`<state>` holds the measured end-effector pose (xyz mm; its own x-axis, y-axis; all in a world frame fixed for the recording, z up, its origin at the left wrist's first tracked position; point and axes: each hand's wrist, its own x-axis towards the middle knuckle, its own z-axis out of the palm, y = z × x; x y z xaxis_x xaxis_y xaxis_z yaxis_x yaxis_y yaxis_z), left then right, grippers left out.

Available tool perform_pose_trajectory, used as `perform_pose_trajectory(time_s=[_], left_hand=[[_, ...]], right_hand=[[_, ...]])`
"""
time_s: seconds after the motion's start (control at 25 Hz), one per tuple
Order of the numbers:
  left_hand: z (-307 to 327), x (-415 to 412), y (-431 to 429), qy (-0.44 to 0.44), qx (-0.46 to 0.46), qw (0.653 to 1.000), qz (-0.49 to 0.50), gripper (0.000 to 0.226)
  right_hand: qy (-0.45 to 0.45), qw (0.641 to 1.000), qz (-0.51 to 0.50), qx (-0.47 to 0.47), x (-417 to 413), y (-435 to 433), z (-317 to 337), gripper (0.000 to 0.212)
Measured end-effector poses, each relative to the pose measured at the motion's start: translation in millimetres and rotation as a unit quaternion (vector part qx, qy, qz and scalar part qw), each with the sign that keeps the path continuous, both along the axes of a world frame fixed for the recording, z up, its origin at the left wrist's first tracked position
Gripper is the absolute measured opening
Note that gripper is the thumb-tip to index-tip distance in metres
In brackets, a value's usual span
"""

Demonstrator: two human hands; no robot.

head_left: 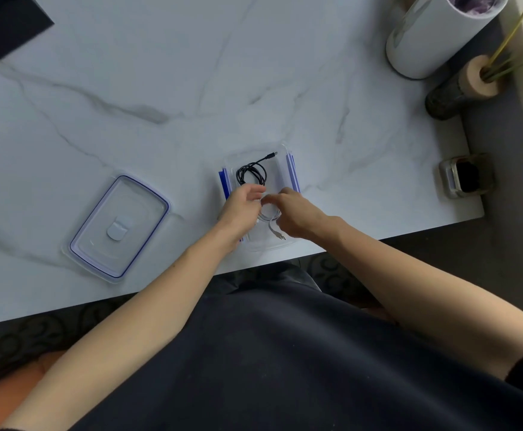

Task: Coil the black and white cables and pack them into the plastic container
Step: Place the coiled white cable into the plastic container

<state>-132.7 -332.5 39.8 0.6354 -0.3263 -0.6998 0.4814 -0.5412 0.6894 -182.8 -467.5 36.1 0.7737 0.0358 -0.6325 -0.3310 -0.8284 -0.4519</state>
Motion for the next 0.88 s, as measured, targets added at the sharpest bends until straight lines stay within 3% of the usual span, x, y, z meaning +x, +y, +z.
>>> perform_pose_trajectory(time_s=[0.12,0.24,0.48,0.68,0.88], left_hand=[[15.7,-11.8,17.5,-0.134,0.013,0.99,-0.044,0.037],[10.5,-21.1,29.2,-0.179,0.038,0.983,-0.017,0.034],[-4.0,-25.9,33.3,-0.164,0.049,0.985,0.025,0.035],[-11.7,-23.2,51.2,-0.107,0.027,0.98,0.167,0.038],[-17.9,-18.9,89.9,-0.087,0.059,0.969,0.224,0.036]], right_hand=[[-0.023,0.997,0.075,0.013,-1.8,-8.4,1.3,0.048],[-0.029,0.992,0.121,0.011,-2.2,-9.5,4.1,0.037],[-0.048,0.987,0.154,-0.021,-1.9,0.6,-0.2,0.021],[-0.053,0.996,0.062,-0.027,2.4,14.4,-9.5,0.028],[-0.019,0.997,-0.024,-0.072,9.9,24.4,-18.0,0.028]])
